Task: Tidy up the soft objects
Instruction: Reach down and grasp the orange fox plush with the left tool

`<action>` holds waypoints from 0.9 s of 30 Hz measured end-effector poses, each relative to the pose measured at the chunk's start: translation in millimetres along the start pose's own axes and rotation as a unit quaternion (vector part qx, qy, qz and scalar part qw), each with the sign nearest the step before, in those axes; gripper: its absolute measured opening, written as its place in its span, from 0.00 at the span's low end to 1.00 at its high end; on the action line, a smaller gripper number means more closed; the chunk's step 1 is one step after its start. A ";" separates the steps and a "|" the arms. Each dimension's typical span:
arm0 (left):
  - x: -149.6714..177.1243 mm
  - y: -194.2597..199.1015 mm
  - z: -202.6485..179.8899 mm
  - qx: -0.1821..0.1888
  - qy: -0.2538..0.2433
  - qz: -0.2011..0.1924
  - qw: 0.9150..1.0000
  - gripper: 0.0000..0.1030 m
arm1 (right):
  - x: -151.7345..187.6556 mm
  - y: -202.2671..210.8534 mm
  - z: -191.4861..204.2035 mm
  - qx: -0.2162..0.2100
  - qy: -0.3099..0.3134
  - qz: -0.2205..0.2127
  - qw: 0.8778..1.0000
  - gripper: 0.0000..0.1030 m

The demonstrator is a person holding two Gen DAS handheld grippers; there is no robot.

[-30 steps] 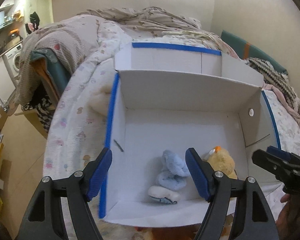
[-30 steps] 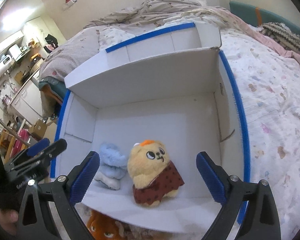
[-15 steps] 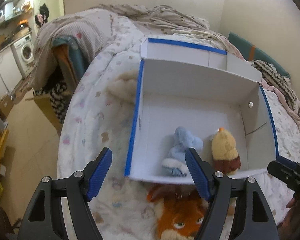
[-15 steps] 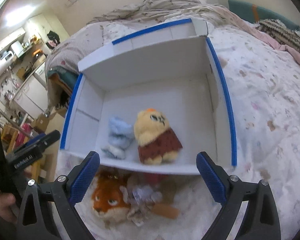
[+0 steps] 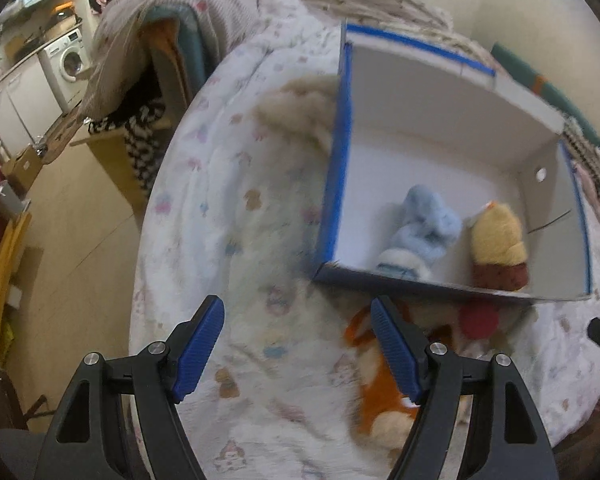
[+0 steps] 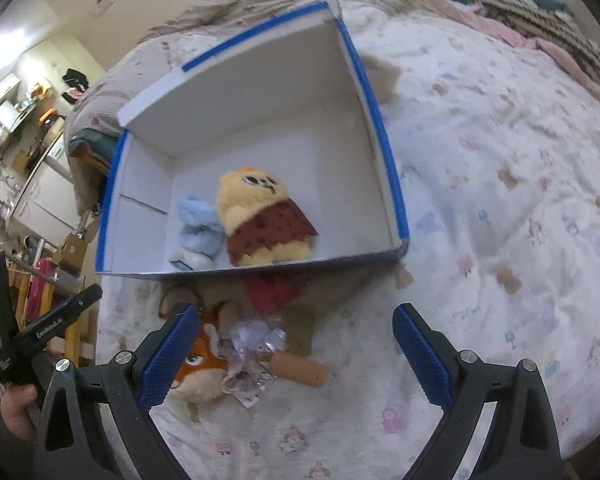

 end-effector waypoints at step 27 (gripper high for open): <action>55.5 -115.0 -117.9 0.089 -0.049 0.243 0.965 0.92 | -7.9 -17.5 -2.4 0.010 -0.021 0.023 0.999 1.00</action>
Point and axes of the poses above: each gripper's, at about its wrist camera, not at the fingertips, and y roughly against the way its jaws point, z to its left, x to its underside, the point moved 5 cm from there along -y, roughly the way its jaws point, and after that the axes turned 15 degrees about z, right-handed, at the moved point
